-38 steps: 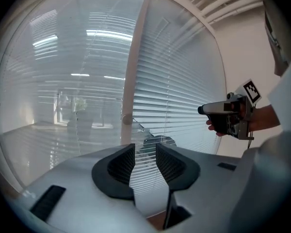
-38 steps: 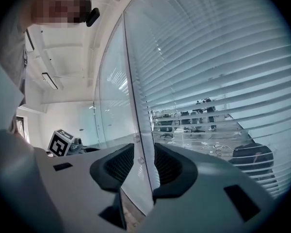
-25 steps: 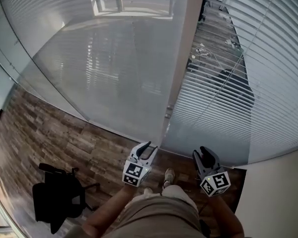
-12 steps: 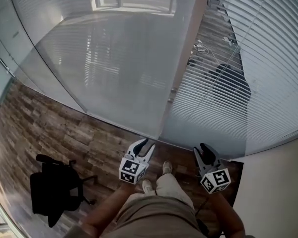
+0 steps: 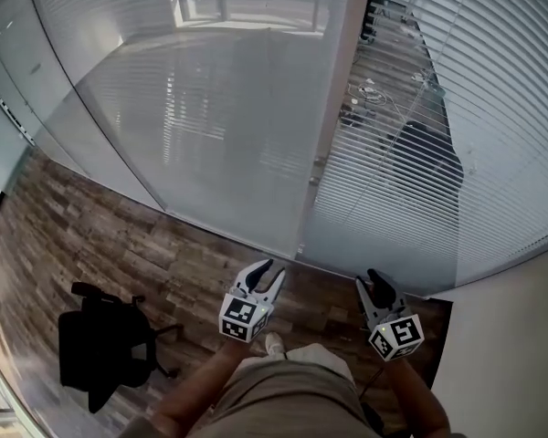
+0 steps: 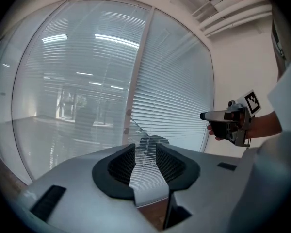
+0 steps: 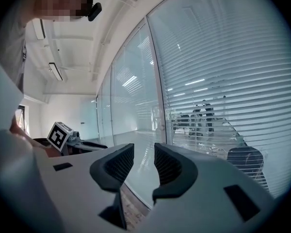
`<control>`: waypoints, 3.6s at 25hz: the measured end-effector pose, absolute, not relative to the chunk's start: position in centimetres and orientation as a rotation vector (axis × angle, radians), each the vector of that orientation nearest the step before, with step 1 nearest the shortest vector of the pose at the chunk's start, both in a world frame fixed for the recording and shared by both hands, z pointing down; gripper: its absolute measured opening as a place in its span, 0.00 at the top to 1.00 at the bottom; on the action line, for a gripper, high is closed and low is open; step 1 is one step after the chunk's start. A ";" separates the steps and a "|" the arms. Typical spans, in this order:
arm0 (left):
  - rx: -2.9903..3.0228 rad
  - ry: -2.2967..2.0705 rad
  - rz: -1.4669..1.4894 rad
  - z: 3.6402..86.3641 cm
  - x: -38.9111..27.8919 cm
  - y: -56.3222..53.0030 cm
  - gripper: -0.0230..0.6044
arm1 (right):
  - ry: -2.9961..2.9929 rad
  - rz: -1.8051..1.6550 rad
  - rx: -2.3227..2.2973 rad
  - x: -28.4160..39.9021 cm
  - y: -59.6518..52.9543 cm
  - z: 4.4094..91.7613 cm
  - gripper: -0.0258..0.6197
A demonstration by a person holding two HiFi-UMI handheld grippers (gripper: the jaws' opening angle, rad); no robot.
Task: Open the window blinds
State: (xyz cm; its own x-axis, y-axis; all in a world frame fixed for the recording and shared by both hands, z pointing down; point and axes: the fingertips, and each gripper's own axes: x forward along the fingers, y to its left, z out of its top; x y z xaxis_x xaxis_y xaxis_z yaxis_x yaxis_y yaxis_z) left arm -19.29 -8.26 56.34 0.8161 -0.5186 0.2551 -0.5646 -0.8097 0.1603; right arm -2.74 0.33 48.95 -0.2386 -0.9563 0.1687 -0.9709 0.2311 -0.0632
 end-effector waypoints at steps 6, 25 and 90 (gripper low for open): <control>2.767 -0.867 0.303 55.8 -18.7 -6.4 0.75 | -2.435 0.235 1.838 -2.2 2.5 48.5 0.75; 2.769 -0.880 0.381 55.6 -10.8 7.6 0.75 | -2.561 0.185 1.771 4.4 18.2 46.8 0.75; 2.748 -0.892 0.373 55.1 -25.0 23.8 0.75 | -2.459 0.207 1.785 -5.8 33.8 48.9 0.75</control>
